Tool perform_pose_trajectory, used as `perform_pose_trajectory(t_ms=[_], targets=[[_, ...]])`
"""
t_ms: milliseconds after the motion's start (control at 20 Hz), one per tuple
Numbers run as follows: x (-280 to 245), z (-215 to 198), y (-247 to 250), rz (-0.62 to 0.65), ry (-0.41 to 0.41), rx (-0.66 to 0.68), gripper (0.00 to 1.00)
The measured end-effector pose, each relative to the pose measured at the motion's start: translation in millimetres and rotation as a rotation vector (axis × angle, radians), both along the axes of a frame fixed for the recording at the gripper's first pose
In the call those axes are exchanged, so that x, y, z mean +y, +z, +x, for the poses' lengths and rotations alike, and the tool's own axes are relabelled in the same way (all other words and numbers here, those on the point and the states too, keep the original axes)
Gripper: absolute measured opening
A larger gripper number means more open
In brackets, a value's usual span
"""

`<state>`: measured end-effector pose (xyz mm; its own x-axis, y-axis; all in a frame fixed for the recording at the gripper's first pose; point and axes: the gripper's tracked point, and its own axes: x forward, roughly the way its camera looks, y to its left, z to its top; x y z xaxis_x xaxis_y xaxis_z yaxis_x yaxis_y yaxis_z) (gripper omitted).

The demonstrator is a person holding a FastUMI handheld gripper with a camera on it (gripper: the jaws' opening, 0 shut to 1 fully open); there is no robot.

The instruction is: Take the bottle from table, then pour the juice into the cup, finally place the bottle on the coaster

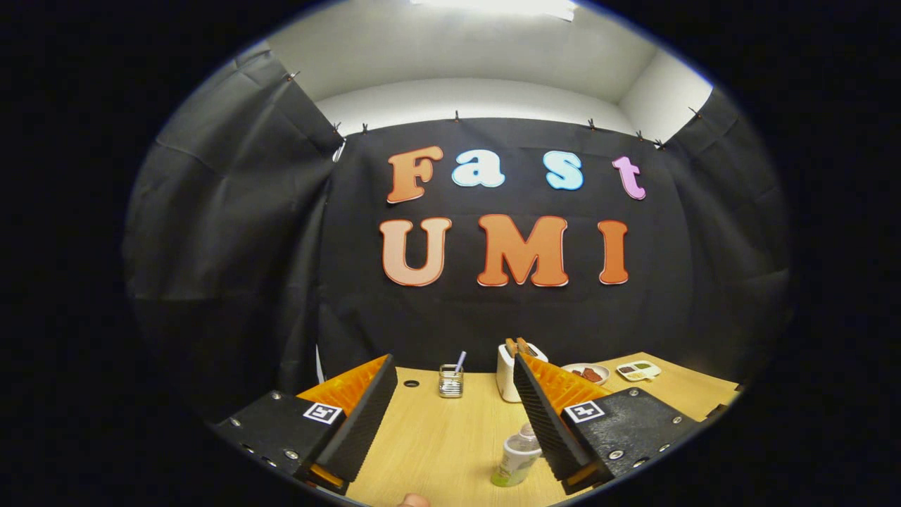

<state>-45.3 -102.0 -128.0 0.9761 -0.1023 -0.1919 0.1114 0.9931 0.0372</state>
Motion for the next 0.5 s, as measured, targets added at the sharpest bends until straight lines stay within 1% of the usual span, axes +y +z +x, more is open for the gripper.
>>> perform_pose_trajectory(t_ms=[200, 400, 500], targets=[[-34, -11, -39, -0.018, -0.067, 0.036, 0.99], [-49, -17, -81, 0.016, -0.068, 0.056, 0.99], [-54, -20, -102, 0.013, -0.067, 0.082, 0.99]])
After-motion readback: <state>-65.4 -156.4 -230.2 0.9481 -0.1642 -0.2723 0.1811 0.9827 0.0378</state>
